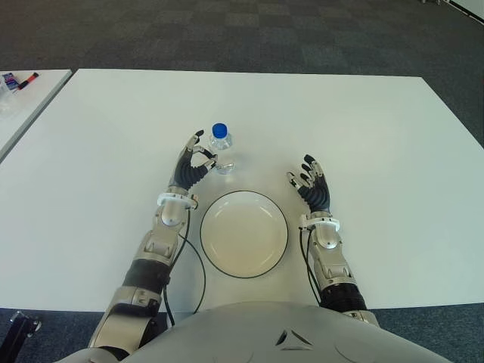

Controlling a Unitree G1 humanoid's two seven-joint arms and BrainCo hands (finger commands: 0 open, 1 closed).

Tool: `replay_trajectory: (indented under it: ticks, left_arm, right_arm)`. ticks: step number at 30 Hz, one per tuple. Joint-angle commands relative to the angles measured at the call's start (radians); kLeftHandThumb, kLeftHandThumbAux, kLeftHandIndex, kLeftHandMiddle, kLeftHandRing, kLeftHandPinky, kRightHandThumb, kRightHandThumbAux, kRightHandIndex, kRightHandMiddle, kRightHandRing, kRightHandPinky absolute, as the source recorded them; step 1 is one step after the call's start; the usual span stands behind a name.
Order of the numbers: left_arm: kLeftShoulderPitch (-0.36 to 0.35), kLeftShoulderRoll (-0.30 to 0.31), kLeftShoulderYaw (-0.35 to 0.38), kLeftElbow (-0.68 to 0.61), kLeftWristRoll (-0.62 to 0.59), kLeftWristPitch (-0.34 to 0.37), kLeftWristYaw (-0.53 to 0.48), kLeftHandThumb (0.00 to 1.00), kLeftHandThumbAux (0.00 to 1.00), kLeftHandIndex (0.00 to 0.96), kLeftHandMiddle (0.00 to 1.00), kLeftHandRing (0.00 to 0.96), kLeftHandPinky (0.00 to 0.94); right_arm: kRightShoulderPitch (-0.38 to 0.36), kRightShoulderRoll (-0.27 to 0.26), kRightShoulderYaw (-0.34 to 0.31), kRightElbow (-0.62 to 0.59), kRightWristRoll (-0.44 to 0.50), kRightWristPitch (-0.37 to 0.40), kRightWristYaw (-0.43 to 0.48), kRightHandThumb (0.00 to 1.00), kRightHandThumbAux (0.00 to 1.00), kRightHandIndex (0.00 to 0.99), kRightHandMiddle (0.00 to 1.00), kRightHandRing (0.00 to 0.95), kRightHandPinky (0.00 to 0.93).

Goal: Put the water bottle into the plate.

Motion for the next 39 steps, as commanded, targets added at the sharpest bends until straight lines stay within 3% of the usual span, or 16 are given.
replay_trajectory:
  ticks: [1,24,31,35,39]
  left_arm:
    - [-0.008,0.004,-0.003,0.021,0.015,-0.005,0.013,0.445,0.639,0.000,0.070,0.081,0.107]
    - [0.012,0.014,0.005,0.017,0.002,-0.025,0.002,0.469,0.622,0.000,0.094,0.101,0.100]
    - [0.024,0.056,0.023,0.057,0.012,-0.090,0.018,0.376,0.601,0.000,0.061,0.059,0.040]
    - [0.059,0.093,0.039,0.074,0.035,-0.139,0.051,0.313,0.577,0.000,0.050,0.042,0.021]
    - [0.164,0.115,0.060,0.002,0.068,-0.159,0.090,0.272,0.546,0.000,0.031,0.020,0.005]
  right_arm:
    - [0.000,-0.002,0.003,0.018,-0.004,0.009,0.003,0.320,0.743,0.106,0.100,0.091,0.120]
    - [0.001,-0.007,0.010,0.010,-0.013,0.020,0.004,0.314,0.741,0.108,0.095,0.086,0.113]
    - [0.004,-0.005,0.011,0.003,-0.012,0.024,0.006,0.310,0.750,0.108,0.094,0.086,0.115]
    - [0.003,-0.005,0.013,0.002,-0.018,0.022,-0.001,0.305,0.748,0.105,0.094,0.086,0.115]
    - [0.003,-0.003,0.012,0.000,-0.021,0.024,-0.006,0.305,0.749,0.108,0.096,0.088,0.120]
